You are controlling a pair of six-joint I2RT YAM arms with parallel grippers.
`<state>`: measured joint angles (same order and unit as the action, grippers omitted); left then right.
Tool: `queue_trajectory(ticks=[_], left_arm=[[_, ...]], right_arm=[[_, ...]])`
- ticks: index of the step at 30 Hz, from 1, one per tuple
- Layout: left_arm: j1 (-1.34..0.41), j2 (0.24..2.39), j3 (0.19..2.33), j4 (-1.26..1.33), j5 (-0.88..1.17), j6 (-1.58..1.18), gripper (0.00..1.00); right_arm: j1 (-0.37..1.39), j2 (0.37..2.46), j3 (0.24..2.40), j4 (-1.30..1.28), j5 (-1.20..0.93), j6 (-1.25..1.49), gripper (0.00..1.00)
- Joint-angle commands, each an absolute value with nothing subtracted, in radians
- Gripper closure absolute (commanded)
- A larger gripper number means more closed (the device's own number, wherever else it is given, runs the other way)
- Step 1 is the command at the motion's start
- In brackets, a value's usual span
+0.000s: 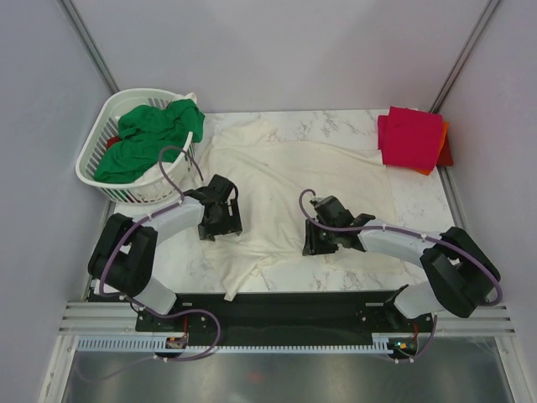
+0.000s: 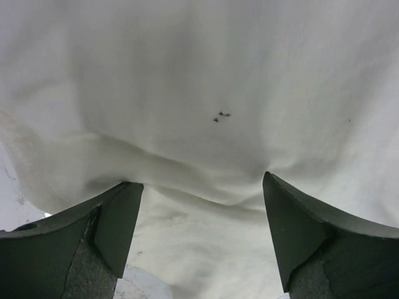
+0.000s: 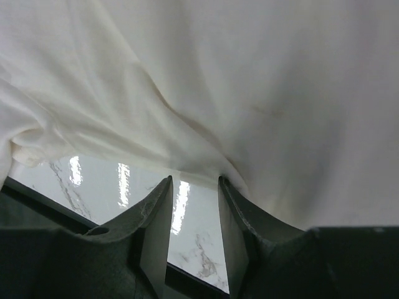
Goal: Fold and stack the t-shirts
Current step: Flatten the tshirt out
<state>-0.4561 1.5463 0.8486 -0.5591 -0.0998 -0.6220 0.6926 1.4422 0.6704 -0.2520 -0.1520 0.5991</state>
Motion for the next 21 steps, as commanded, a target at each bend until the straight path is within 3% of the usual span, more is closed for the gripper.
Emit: queue_trajectory(ticks=[1,8,12,21], left_arm=[[-0.426,1.615,0.859,-0.520,-0.175,-0.601,0.14],[-0.426,1.618,0.937,-0.523,-0.130,-0.569,0.17],[-0.428,1.571,0.991,-0.554,-0.077,-0.555,0.15],[-0.433,1.401,1.112,-0.719,-0.058,-0.522,0.06]], right_arm=[[0.652,1.382,0.641,-0.365,-0.127,0.536,0.57],[0.641,1.371,0.687,-0.394,-0.181,0.496,0.48],[0.698,1.309,0.767,-0.417,-0.192,0.495,0.30],[1.017,1.389,0.885,-0.380,-0.108,0.678,0.37]])
